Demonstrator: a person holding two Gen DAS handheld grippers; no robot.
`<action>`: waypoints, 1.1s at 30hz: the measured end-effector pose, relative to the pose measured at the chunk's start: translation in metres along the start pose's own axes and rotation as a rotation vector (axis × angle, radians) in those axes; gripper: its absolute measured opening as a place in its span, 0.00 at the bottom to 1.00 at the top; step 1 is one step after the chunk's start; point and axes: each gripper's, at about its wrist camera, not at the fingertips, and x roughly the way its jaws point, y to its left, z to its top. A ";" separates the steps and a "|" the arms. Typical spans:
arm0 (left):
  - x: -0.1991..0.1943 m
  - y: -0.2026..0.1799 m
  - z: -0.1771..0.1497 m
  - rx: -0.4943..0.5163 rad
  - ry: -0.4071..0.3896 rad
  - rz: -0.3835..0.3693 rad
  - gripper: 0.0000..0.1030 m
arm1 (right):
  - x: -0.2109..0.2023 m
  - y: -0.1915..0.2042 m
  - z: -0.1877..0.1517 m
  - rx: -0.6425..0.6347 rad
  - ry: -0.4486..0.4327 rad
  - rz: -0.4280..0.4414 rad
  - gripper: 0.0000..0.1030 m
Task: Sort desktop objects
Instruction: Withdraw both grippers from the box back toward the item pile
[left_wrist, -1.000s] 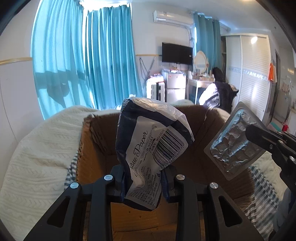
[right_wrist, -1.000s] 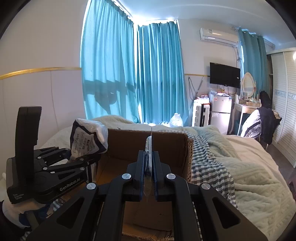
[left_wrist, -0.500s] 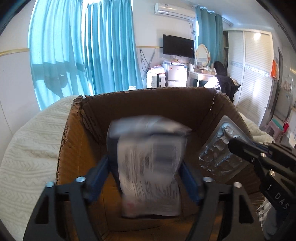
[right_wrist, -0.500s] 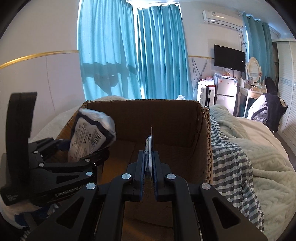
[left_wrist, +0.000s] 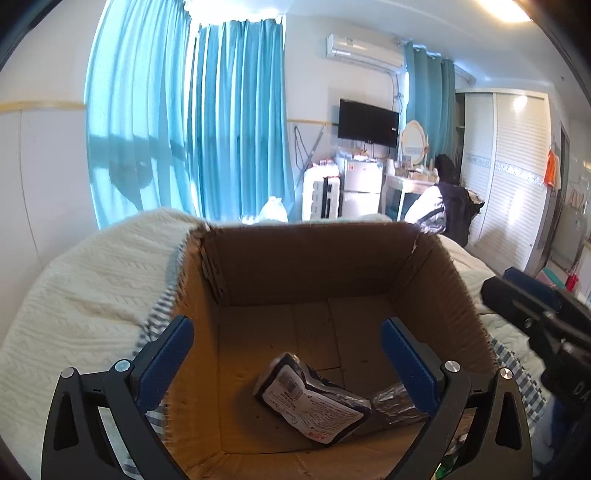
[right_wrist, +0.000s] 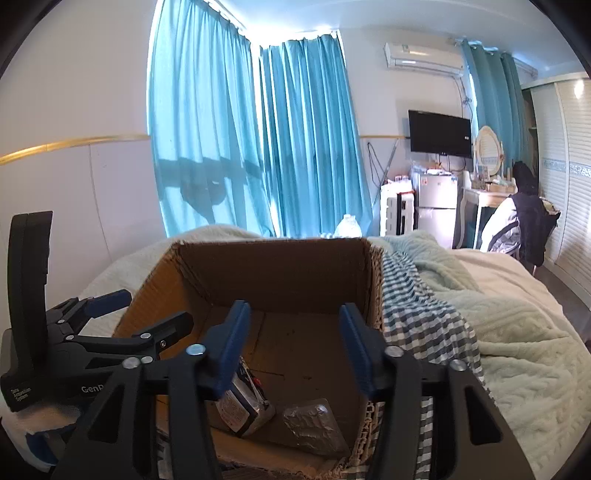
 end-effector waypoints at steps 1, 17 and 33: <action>-0.005 -0.001 0.003 0.013 -0.011 0.014 1.00 | -0.007 0.000 0.003 0.001 -0.015 -0.001 0.57; -0.090 -0.001 0.024 -0.023 -0.179 0.102 1.00 | -0.093 0.018 0.034 0.000 -0.114 0.018 0.87; -0.120 -0.002 0.008 -0.020 -0.067 0.045 1.00 | -0.144 0.022 0.031 -0.013 -0.129 -0.007 0.92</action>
